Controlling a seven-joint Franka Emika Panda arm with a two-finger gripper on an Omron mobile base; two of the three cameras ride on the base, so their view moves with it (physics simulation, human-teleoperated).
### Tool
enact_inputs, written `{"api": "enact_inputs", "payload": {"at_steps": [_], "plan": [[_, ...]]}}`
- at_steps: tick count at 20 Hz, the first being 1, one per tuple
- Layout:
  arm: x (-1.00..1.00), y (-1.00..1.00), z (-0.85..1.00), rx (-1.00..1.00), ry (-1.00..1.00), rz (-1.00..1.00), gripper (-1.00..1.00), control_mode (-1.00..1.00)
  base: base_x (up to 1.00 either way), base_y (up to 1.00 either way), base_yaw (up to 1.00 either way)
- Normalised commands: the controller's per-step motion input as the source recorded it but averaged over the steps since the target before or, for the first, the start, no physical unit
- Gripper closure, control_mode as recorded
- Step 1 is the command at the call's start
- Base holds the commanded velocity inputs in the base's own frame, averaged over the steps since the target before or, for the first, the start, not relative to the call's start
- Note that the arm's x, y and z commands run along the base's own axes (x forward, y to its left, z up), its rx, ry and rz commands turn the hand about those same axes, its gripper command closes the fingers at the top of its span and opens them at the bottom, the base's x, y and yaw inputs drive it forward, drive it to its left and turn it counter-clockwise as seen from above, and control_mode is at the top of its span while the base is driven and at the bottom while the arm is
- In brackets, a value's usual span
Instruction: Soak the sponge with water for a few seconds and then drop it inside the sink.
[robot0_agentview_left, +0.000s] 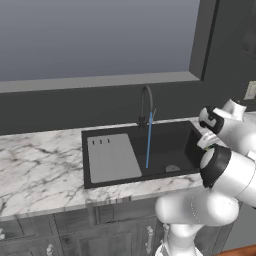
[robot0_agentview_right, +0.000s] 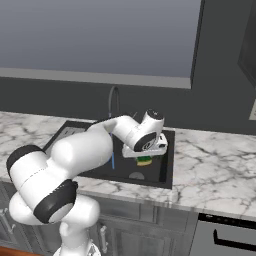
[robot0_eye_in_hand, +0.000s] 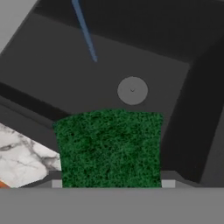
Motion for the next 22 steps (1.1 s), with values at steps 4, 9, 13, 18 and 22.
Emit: {"api": "enact_inputs", "payload": {"at_steps": [4, 9, 13, 18, 22], "plan": [[0.01, 0.1, 0.0, 0.02, -0.01, 0.14, 1.0, -1.0, 0.0, 0.0, 0.0], [0.07, 0.0, 0.0, 0.0, 0.0, 0.15, 1.0, -1.0, 0.0, 0.0, 0.0], [0.06, 0.0, 0.0, 0.0, 0.0, 0.15, 1.0, -1.0, 0.0, 0.0, 0.0], [0.13, 0.05, 0.0, 0.03, 0.0, 0.14, 1.0, -1.0, 0.0, 0.0, 0.0], [0.2, 0.09, 0.0, 0.04, 0.0, 0.12, 1.0, -1.0, 0.0, 0.0, 0.0]]}}
